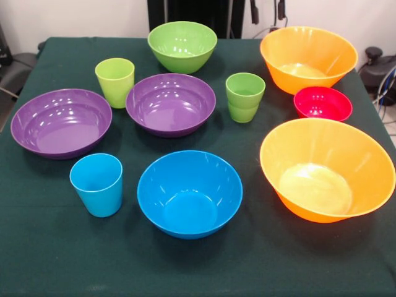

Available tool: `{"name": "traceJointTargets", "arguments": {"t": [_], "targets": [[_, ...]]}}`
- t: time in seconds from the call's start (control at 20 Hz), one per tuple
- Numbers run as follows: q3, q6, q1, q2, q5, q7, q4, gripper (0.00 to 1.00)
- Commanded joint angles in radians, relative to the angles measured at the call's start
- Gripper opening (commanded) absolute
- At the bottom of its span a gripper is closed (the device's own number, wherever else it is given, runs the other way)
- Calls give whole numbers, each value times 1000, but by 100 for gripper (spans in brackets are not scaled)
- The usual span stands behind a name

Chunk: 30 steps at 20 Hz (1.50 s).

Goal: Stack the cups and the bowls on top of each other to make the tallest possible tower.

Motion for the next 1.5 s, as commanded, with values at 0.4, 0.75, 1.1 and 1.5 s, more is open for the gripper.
{"name": "traceJointTargets", "arguments": {"t": [0.4,0.75,1.1,1.5], "targets": [[55,-50,-51,227,-33,103,-101,100],[105,-101,-96,330,-88,77,-157,100],[166,-94,-142,378,-122,62,-200,100],[237,-102,-211,447,-185,55,-239,100]]}}
